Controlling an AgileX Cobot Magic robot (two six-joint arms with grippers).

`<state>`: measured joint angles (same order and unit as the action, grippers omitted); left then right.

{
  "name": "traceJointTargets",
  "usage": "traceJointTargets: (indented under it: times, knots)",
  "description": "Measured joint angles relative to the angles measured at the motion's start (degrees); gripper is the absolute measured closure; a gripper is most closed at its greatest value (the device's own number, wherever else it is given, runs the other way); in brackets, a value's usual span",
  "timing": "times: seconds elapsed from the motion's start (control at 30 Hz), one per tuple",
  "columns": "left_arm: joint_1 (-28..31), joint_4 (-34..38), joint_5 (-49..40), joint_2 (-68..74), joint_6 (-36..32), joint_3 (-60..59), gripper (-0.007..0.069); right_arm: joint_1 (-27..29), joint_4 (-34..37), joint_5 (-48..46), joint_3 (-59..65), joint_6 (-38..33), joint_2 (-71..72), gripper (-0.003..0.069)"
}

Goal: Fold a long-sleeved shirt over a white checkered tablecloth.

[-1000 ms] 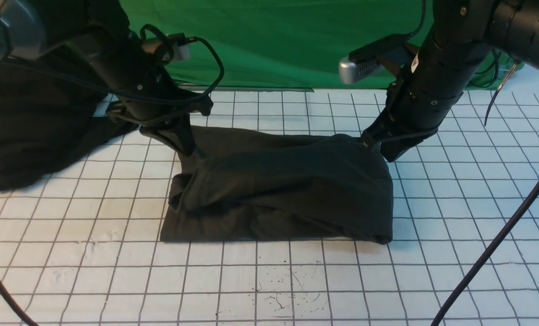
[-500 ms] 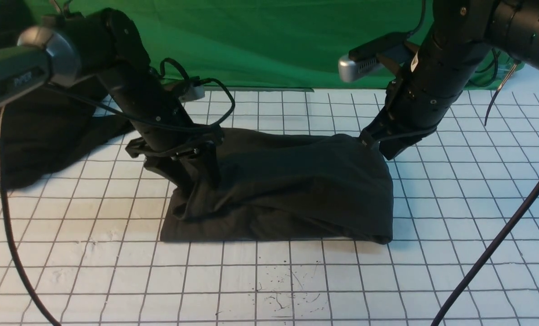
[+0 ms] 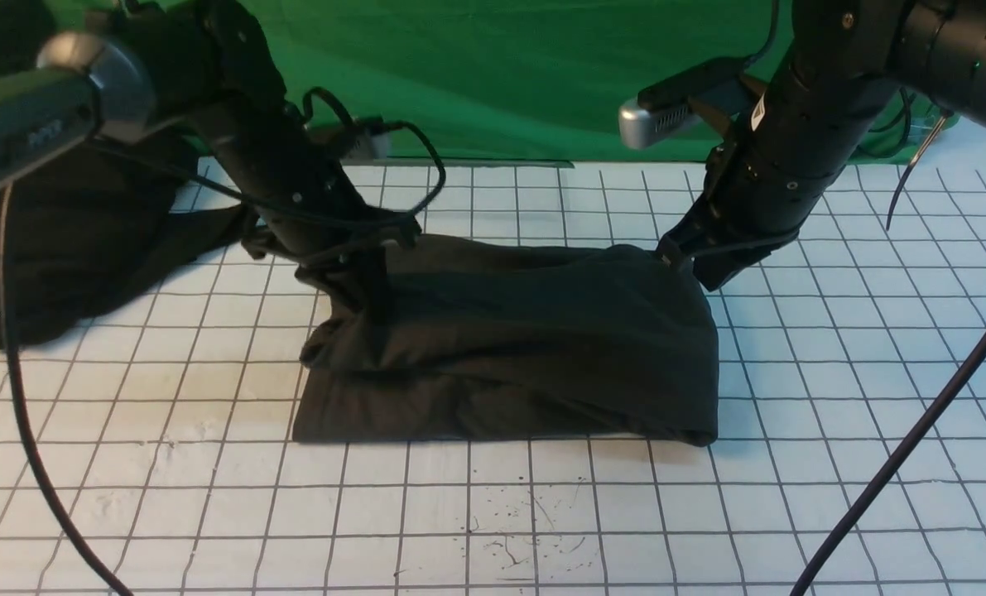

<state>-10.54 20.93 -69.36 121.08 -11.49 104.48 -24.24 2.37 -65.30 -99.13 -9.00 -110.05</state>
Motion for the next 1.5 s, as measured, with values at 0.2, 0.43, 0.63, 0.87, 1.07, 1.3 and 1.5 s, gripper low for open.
traceJointTargets:
  times: [0.2,0.43,0.63,0.87,1.07,1.3,1.5]
  knots:
    - [2.5,0.6,-0.1,-1.7,-0.7,3.0,0.0592,0.0,0.2,0.3,0.0,0.0,0.0,0.0629]
    - [3.3,0.4,2.2,1.2,-0.7,3.0,0.0592,0.0,2.2,1.1,0.0,0.0,0.0,0.0628]
    - [3.3,-1.6,4.7,2.0,-1.3,3.0,0.0578,0.0,2.6,1.1,0.0,0.0,0.0,0.0628]
    - [3.3,-7.8,5.8,2.0,-1.4,3.0,0.0377,-0.1,4.7,1.3,0.0,0.0,0.0,0.0627]
    - [3.3,-11.0,1.9,1.6,-1.4,3.6,0.0134,-1.1,4.9,1.7,0.0,0.0,0.0,0.0622]
    - [3.3,-13.1,0.0,-1.3,1.3,4.3,0.0102,-1.4,5.2,1.7,0.0,0.0,0.0,0.0617]
    - [3.1,-6.4,-0.1,-4.8,1.9,4.3,0.0221,-1.4,5.4,2.1,0.0,0.0,0.0,0.0616]
